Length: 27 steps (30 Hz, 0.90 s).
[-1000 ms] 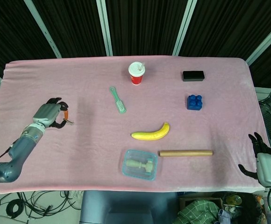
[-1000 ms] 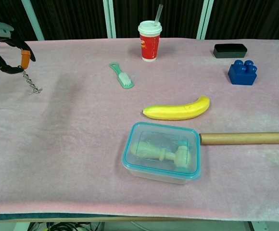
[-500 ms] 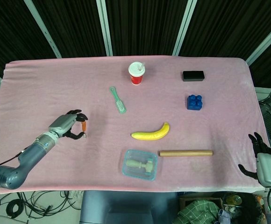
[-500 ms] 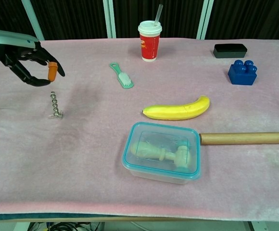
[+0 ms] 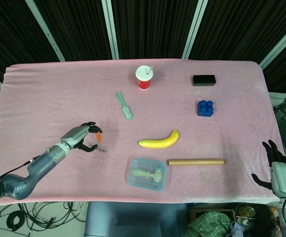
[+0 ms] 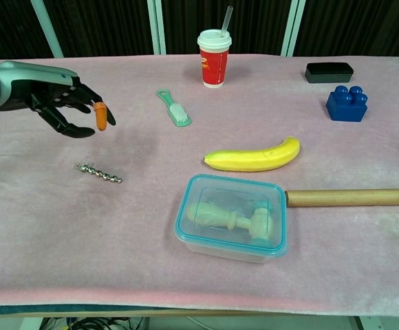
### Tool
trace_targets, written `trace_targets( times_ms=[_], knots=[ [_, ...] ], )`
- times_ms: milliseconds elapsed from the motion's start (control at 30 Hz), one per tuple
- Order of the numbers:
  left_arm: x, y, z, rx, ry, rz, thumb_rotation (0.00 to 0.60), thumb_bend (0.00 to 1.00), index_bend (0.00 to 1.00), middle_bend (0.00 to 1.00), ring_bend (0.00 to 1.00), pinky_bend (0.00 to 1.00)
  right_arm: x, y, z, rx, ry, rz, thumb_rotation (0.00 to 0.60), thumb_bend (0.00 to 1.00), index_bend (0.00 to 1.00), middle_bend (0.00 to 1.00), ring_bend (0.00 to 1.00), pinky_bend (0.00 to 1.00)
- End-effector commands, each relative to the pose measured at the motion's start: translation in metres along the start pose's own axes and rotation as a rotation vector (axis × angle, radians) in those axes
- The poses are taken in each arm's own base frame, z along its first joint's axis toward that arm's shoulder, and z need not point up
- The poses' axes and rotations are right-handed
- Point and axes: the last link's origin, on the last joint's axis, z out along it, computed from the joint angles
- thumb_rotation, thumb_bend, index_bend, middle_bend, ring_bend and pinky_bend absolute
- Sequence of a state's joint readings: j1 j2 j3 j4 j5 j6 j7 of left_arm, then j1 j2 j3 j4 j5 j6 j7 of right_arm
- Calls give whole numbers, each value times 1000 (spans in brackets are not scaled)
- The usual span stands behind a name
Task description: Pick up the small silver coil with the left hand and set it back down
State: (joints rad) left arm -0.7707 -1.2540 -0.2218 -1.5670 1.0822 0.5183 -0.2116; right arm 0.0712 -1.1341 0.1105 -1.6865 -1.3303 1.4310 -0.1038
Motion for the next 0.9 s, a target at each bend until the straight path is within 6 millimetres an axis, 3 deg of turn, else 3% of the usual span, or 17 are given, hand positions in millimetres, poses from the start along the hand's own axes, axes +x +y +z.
trace_targets(
  times_ms=[33,100,233,467,700,900],
  knots=[
    [5,-9,-3,-12,60,163,600,409,337,195,0,0,0,0,0,0,-1,0,600,108,0,0,162,233],
    [10,-11,-7,-27,119,264,600,404,260,185,0,0,0,0,0,1,-1,-1,600,107,0,0,162,233],
    [13,-16,-25,-48,231,391,600,357,200,158,0,0,0,0,0,0,2,-3,600,108,0,0,162,233],
    [7,-36,-89,-8,440,564,600,324,150,119,0,0,1,0,1,2,7,-9,600,108,0,0,162,233],
    [-14,-65,-165,139,553,499,600,324,153,115,0,0,1,0,2,14,11,-29,600,107,0,0,160,233],
    [-26,-76,-214,229,540,340,600,324,153,116,0,0,1,1,2,22,5,-55,600,104,0,0,155,232]
  ],
)
